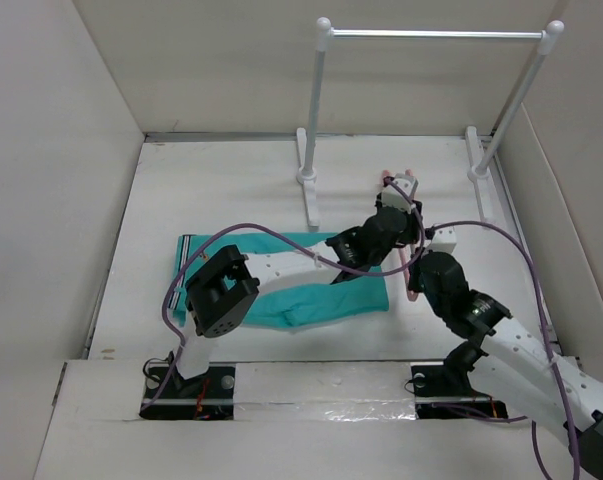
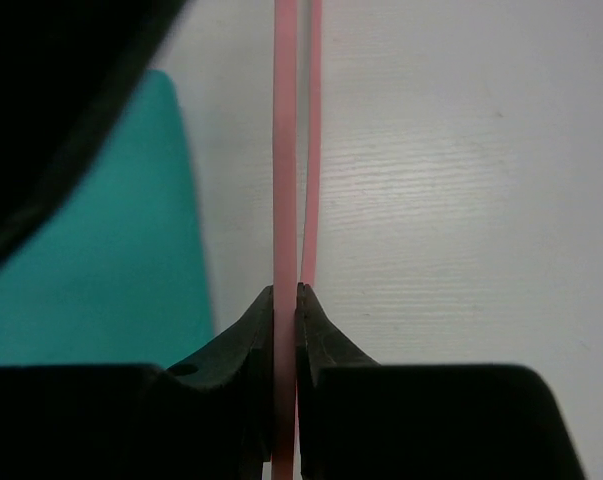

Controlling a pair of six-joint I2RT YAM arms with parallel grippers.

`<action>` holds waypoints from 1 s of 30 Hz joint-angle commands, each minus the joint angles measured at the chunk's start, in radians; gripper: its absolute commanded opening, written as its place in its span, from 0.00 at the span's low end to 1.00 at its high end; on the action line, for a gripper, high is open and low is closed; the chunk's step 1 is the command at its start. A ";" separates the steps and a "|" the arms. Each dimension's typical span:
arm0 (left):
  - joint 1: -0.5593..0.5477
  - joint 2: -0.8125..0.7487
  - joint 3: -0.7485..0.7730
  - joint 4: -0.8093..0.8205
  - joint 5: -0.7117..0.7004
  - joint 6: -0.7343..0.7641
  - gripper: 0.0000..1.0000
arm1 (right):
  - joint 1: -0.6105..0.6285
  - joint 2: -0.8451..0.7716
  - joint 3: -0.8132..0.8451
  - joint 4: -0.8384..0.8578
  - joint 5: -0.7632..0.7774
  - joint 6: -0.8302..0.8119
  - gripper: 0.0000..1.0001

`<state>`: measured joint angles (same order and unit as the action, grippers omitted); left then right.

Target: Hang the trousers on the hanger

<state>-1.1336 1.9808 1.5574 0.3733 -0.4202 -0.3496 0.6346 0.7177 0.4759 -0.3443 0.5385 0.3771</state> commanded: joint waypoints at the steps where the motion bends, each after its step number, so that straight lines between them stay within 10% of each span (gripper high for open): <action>1: 0.057 -0.071 -0.104 0.098 -0.002 -0.040 0.41 | 0.016 -0.055 0.027 0.062 -0.089 -0.110 0.00; 30: 0.086 0.101 0.199 -0.031 -0.109 0.055 0.43 | 0.000 -0.078 0.040 -0.007 -0.138 -0.103 0.00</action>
<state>-1.0531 2.0785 1.7065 0.3603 -0.5018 -0.3180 0.6281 0.6453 0.4763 -0.3599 0.3843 0.2661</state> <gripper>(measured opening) 0.435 0.137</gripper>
